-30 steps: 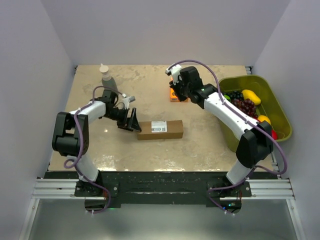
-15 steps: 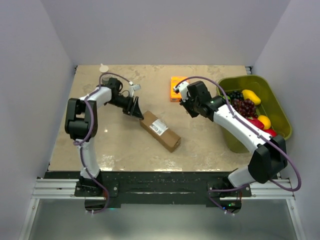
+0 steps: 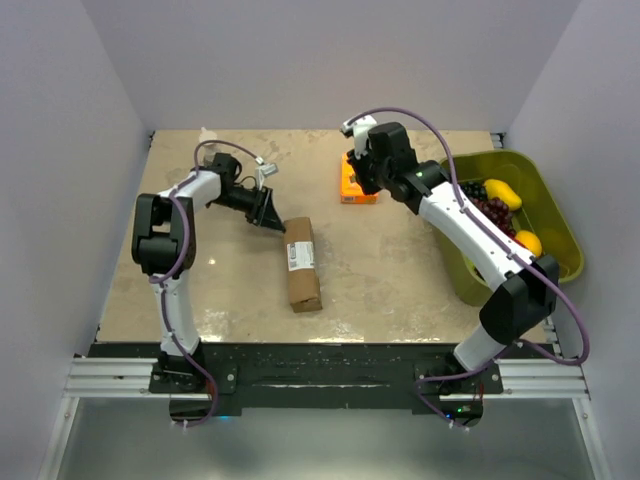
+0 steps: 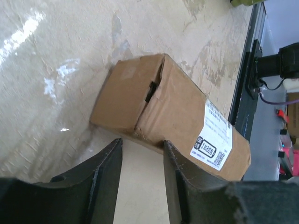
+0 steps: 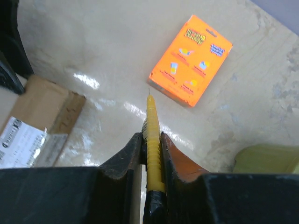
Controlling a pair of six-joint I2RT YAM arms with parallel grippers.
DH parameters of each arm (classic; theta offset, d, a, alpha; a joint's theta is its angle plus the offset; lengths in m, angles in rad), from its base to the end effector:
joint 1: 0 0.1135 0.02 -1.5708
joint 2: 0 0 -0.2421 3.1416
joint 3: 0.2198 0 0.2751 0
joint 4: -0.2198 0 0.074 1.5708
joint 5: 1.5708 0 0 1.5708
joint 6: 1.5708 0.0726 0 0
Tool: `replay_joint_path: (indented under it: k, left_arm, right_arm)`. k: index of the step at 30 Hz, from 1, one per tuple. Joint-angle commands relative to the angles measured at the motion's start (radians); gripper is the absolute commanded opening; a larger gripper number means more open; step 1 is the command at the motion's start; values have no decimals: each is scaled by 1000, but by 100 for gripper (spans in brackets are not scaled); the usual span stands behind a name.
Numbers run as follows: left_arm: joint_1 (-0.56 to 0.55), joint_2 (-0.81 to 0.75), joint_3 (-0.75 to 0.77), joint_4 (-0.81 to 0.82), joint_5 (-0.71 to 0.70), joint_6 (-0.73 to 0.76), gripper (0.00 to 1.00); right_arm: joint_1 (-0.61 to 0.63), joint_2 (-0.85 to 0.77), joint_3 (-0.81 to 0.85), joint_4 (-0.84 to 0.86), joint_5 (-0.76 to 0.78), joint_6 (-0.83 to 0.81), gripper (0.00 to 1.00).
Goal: Unpack the express box
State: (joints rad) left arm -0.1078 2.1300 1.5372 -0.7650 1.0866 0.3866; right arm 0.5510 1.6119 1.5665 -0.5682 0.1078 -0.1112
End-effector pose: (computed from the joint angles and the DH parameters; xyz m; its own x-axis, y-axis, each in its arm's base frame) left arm 0.4180 -0.1099 0.1131 -0.8110 0.2643 -0.5220 0.5851 0.3703 -0.7215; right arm 0.3623 0.2134 0.3190 -0.4381 -0.3987 -0.8057 -0.4972 0.8541 -0.1523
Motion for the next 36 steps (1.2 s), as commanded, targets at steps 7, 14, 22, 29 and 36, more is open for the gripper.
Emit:
replay_joint_path:
  k: [7, 14, 22, 29, 36]
  left_arm:
    - [19, -228, -187, 95, -51, -75, 51]
    - [-35, -294, -359, 16, -77, 133, 49]
    - [-110, -412, -517, 182, -62, 15, 50]
    - [-98, -544, -487, -132, -129, 237, 55]
    - [-63, -548, -328, -87, -158, 159, 65]
  right_arm:
    - [85, 138, 40, 34, -33, 88, 0]
    - [178, 236, 104, 33, -31, 71, 0]
    - [242, 342, 245, 36, -42, 76, 0]
    - [219, 306, 192, 48, 1, 68, 0]
    - [145, 208, 219, 76, 12, 42, 0]
